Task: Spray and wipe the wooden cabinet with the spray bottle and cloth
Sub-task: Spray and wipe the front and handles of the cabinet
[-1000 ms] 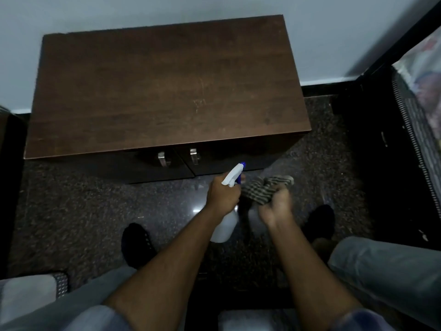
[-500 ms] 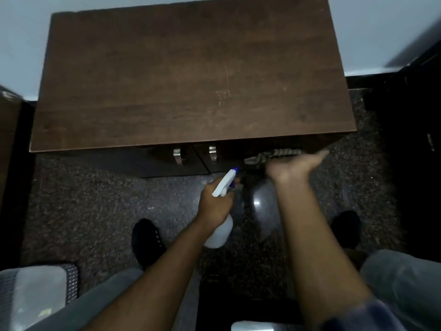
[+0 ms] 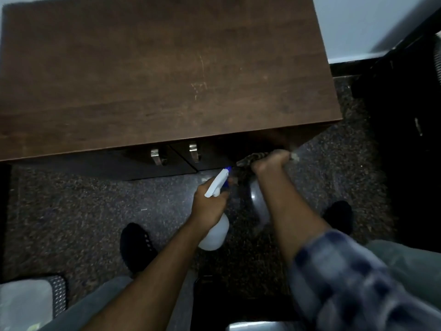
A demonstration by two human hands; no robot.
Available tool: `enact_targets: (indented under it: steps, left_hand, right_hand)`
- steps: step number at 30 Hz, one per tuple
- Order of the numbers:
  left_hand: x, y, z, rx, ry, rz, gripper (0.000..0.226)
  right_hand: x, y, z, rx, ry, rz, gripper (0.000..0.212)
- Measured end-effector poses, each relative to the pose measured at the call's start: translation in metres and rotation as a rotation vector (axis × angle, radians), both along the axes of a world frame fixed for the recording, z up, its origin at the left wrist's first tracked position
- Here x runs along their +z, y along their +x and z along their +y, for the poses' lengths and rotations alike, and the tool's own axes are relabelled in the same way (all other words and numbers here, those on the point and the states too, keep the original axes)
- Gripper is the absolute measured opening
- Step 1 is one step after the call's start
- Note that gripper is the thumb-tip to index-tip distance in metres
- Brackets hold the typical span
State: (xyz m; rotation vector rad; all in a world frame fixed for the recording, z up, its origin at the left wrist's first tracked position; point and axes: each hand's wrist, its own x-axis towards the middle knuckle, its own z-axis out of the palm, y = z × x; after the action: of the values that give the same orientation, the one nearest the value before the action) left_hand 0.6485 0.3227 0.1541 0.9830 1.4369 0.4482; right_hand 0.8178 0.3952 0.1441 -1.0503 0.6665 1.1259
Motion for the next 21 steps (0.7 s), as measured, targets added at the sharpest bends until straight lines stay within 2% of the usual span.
enact_targets:
  steps: [4, 6, 10, 13, 15, 18, 21]
  left_hand:
    - [-0.011, 0.006, 0.004, 0.011, 0.013, 0.008, 0.025]
    - [-0.021, 0.006, 0.003, 0.003, 0.034, 0.008, 0.022]
    - [-0.033, 0.014, 0.006, -0.051, -0.037, -0.016, 0.043]
    - [-0.038, 0.020, 0.013, -0.025, -0.087, 0.020, 0.038]
    - [-0.041, 0.021, 0.016, -0.030, -0.056, 0.018, 0.042]
    - [-0.037, 0.020, 0.012, -0.071, 0.006, 0.017, 0.052]
    - [-0.041, 0.016, 0.011, -0.007, 0.061, 0.065, 0.050]
  right_hand:
    - [-0.021, -0.001, -0.009, 0.043, -0.013, 0.004, 0.059]
    - [-0.038, 0.013, -0.011, 0.013, -0.011, -0.065, 0.061]
    - [-0.061, 0.027, -0.007, -0.036, -0.065, -0.086, 0.072]
    - [-0.067, 0.025, -0.015, 0.041, -0.076, -0.061, 0.065]
    - [-0.072, 0.030, -0.017, 0.027, -0.047, -0.067, 0.060]
    - [-0.077, 0.034, -0.011, -0.021, -0.036, -0.098, 0.065]
    - [-0.075, 0.009, 0.003, -0.109, 0.033, 0.014, 0.072]
